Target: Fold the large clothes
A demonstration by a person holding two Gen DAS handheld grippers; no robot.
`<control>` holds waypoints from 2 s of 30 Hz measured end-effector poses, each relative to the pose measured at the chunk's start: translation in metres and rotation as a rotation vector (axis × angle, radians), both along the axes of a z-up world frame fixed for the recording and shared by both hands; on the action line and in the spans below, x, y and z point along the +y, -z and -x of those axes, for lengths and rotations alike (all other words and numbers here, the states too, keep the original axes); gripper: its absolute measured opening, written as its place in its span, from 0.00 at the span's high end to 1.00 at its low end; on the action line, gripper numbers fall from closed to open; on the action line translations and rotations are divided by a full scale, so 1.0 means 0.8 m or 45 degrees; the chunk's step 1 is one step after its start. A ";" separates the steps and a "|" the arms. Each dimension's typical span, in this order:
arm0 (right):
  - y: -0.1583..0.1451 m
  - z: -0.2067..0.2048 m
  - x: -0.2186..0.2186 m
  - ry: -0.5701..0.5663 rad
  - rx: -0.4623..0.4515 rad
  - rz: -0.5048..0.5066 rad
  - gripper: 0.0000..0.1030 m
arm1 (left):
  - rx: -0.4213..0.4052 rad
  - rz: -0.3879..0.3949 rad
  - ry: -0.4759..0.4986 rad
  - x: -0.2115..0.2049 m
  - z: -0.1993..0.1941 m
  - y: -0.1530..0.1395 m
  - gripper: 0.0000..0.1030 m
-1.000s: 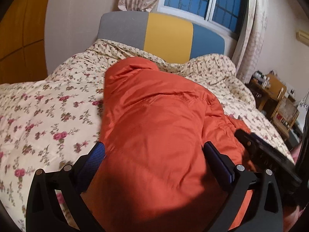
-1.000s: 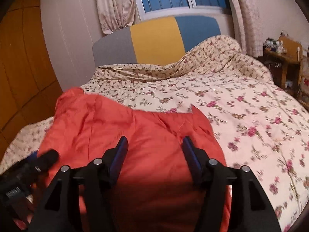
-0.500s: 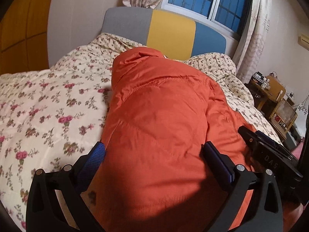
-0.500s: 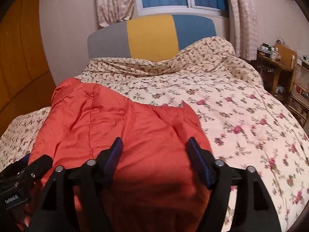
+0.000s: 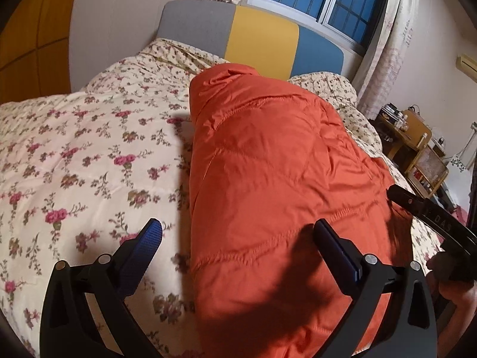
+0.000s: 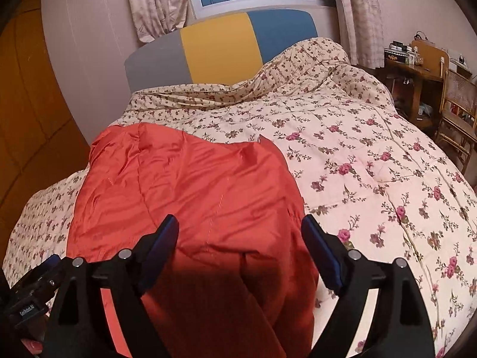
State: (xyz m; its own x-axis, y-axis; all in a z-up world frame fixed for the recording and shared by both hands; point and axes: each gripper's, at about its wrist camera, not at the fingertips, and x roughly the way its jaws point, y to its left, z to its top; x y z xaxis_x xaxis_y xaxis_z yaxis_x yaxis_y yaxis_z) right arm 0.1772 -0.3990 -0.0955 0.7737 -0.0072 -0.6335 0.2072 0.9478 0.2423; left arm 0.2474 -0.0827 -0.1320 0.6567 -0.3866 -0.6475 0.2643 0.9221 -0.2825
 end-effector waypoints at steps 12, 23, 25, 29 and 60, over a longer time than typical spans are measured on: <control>0.016 0.010 -0.024 -0.041 0.082 -0.106 0.04 | 0.109 0.080 0.099 0.004 -0.009 0.002 0.03; 0.061 -0.009 -0.073 -0.160 0.187 -0.476 0.02 | 0.287 0.208 0.213 0.006 -0.036 0.024 0.03; 0.071 -0.017 -0.080 -0.189 0.212 -0.570 0.02 | 0.302 0.217 0.249 0.002 -0.038 0.026 0.03; 0.089 -0.027 -0.089 -0.246 0.215 -0.712 0.03 | 0.296 0.185 0.274 -0.004 -0.040 0.029 0.03; 0.011 -0.036 0.148 -0.724 -0.054 -0.697 0.43 | -0.228 0.056 -0.016 0.150 0.069 -0.048 0.46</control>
State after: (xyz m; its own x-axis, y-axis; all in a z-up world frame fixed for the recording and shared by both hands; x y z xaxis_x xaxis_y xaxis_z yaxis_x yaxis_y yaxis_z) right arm 0.2063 -0.2808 -0.1043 0.5887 0.7011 -0.4024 -0.2931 0.6491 0.7020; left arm 0.1923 0.0375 -0.0937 0.7648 -0.4031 -0.5026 0.3023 0.9134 -0.2725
